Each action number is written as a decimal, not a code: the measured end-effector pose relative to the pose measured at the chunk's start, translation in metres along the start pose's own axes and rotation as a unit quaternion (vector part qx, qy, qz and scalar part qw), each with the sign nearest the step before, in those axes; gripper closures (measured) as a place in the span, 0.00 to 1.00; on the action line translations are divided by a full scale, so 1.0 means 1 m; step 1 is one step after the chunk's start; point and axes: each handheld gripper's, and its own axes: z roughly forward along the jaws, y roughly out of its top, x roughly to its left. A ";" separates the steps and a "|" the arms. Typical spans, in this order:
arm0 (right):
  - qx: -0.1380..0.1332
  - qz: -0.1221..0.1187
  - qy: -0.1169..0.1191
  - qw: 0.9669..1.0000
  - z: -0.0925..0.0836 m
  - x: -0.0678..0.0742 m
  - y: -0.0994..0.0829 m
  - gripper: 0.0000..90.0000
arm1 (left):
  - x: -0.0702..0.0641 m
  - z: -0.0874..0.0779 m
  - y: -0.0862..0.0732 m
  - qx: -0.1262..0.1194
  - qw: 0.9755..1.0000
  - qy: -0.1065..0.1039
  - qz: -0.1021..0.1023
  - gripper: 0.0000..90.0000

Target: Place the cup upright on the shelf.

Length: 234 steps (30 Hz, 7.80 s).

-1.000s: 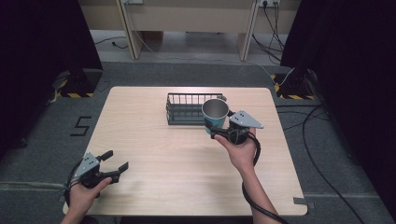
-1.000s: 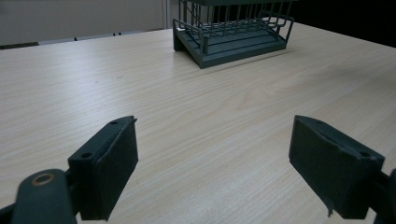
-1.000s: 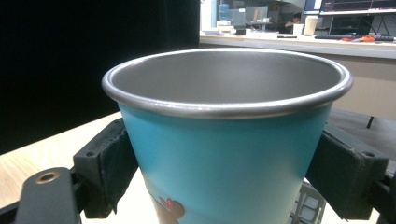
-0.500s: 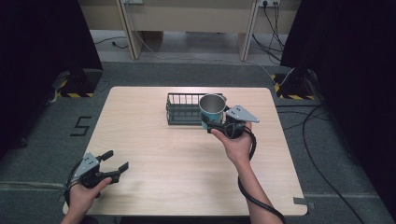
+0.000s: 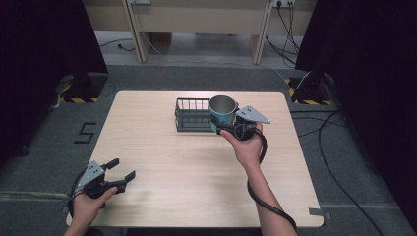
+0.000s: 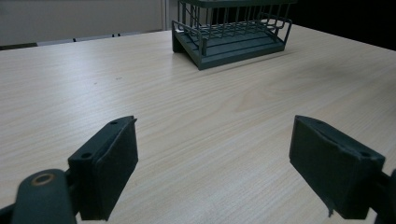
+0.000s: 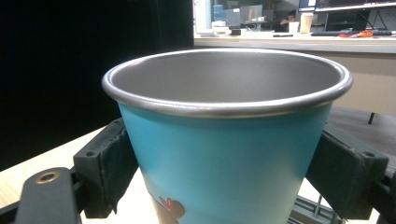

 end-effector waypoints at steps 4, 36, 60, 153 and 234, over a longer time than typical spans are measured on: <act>0.001 0.004 -0.003 1.000 0.003 -0.002 0.000 0.19 | 0.000 0.000 0.000 0.000 1.000 -0.001 0.001 0.16; 0.004 0.007 -0.017 1.000 0.042 -0.012 0.023 0.19 | 0.000 0.000 0.000 -0.002 1.000 -0.002 0.000 0.16; 0.021 0.027 -0.027 0.999 0.084 -0.023 0.028 0.19 | 0.000 0.000 0.001 -0.005 1.000 -0.005 0.001 0.16; 0.135 0.055 -0.058 0.988 0.062 -0.021 -0.017 0.17 | -0.001 -0.001 0.001 -0.009 1.000 -0.004 0.004 0.16; 0.123 0.062 -0.127 0.982 -0.161 -0.028 -0.126 0.17 | -0.001 -0.001 0.001 -0.005 1.000 0.004 0.011 0.16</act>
